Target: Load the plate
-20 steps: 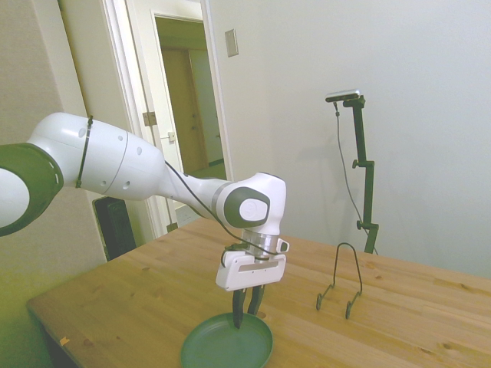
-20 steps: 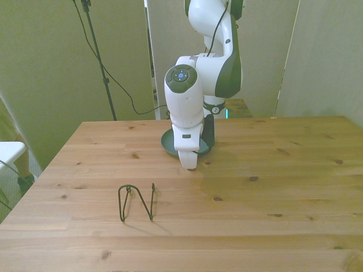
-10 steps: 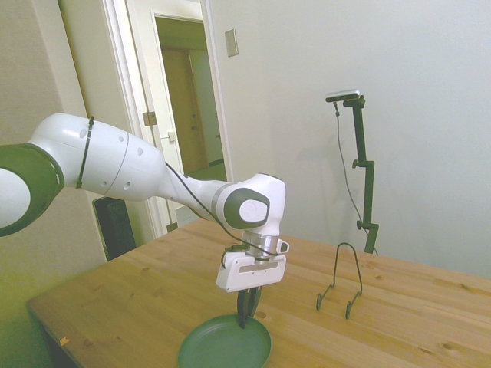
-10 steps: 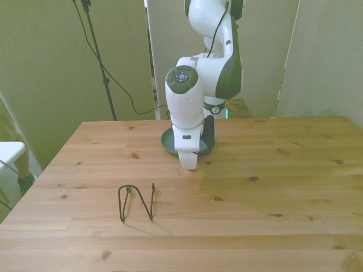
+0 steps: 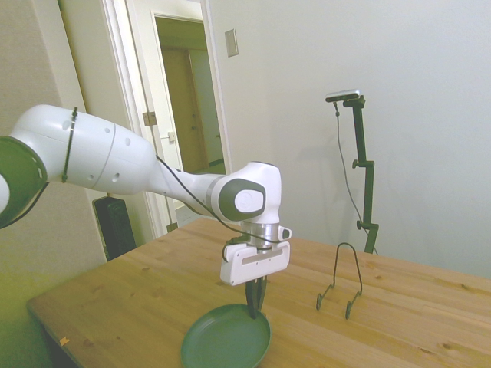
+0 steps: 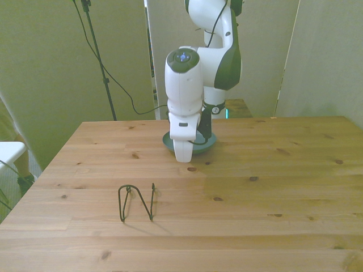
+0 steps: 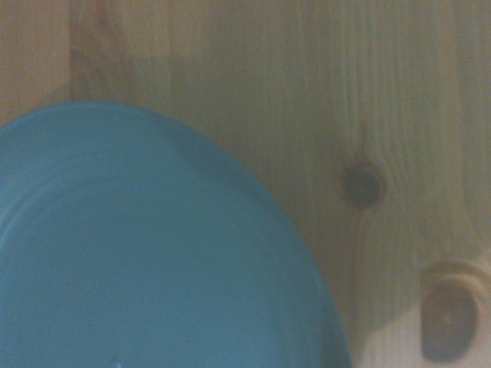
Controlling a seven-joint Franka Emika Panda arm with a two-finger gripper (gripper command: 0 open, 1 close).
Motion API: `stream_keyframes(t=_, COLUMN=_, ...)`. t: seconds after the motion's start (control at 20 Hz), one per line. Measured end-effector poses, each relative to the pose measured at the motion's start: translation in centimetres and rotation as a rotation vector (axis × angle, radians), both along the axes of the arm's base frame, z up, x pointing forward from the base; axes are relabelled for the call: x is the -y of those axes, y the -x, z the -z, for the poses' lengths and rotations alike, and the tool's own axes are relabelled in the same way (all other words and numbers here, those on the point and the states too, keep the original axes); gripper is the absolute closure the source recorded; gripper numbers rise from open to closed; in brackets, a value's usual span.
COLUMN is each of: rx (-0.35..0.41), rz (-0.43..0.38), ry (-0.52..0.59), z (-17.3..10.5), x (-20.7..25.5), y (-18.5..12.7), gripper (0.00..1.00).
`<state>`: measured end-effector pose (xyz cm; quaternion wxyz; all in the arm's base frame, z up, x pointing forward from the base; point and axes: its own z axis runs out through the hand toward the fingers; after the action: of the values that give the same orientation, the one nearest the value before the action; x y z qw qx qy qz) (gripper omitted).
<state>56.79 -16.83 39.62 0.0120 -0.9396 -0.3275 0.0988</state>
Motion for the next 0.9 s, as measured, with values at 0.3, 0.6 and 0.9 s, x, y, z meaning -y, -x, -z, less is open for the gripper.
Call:
stream_keyframes(t=0.3, rx=0.201, rz=0.010, ry=0.100, z=-6.8, x=-0.1, y=2.6, gripper=1.00)
stream_keyframes(t=0.6, rx=0.434, rz=0.025, ry=0.188, z=-13.3, x=0.2, y=3.5, gripper=1.00)
stream_keyframes(t=0.9, rx=0.643, rz=0.029, ry=0.292, z=-16.8, x=0.7, y=2.7, gripper=1.00)
